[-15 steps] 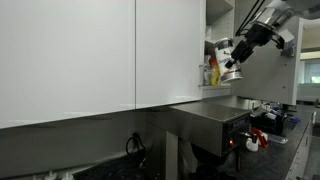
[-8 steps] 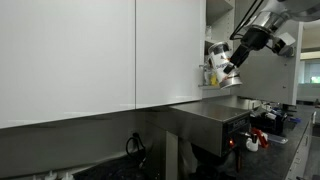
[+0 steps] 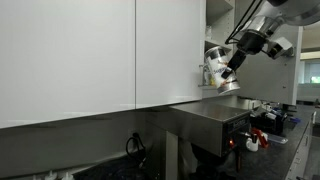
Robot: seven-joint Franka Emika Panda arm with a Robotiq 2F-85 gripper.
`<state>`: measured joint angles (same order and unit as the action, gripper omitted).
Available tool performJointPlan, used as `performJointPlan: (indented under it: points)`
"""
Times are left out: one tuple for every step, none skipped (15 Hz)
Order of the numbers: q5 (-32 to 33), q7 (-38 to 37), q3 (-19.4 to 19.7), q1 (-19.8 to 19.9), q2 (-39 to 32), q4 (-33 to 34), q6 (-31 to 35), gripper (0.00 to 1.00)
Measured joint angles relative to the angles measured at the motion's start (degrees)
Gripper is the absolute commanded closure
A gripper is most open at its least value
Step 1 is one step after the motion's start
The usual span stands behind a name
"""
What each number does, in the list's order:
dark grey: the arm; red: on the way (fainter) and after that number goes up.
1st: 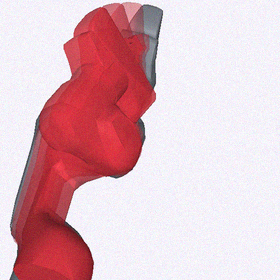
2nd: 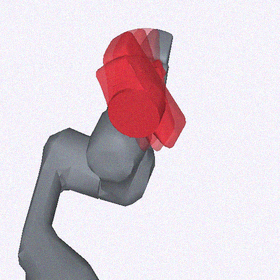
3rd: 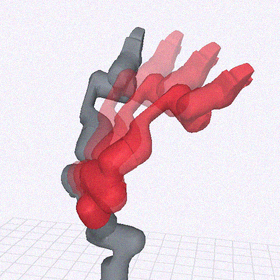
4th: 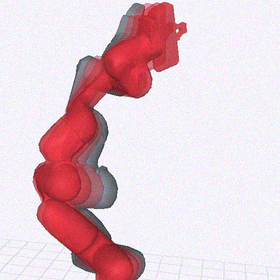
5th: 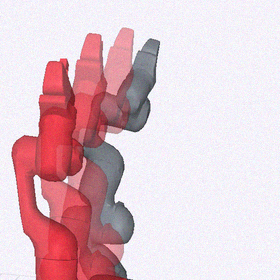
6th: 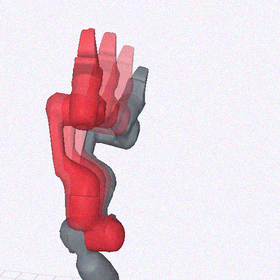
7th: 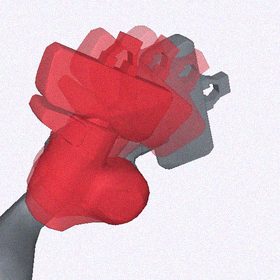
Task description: Open the right door on the third upper cabinet from the left, remove the container of sugar from the cabinet and place it on top of the coffeemaker
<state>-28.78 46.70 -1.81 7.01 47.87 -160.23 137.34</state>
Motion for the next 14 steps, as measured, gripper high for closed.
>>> performJointPlan:
  points:
    - [-0.2, 0.3, -0.2, -0.2, -0.5, 0.0, 0.5, 0.59]
    - [-0.6, 0.6, -0.3, -0.5, -1.1, 0.0, 1.3, 0.59]
    - [-1.1, 1.0, -0.6, -0.7, -1.7, 0.0, 2.4, 0.59]
    - [-1.5, 1.5, -0.9, -1.0, -2.5, 0.0, 3.5, 0.59]
    - [-2.1, 2.1, -1.2, -1.3, -3.2, 0.0, 4.8, 0.59]
    - [-2.5, 2.6, -1.5, -1.6, -4.1, 0.0, 6.0, 0.59]
    - [-3.0, 3.0, -1.9, -2.0, -4.9, 0.0, 7.3, 0.59]
    - [-3.4, 3.4, -2.2, -2.3, -5.8, 0.0, 8.3, 0.59]
    - [-3.9, 3.8, -2.5, -2.6, -6.6, 0.0, 9.3, 0.59]
    - [-4.4, 4.3, -2.7, -3.0, -7.4, 0.0, 10.1, 0.59]
    - [-5.0, 4.8, -2.9, -3.4, -8.1, 0.0, 10.9, 0.59]
    - [-5.6, 5.4, -3.1, -3.9, -8.8, 0.0, 11.7, 0.59]
    - [-6.4, 6.1, -3.2, -4.4, -9.4, 0.0, 12.4, 0.59]
    - [-7.2, 6.9, -3.3, -4.9, -10.0, 0.0, 13.2, 0.59]
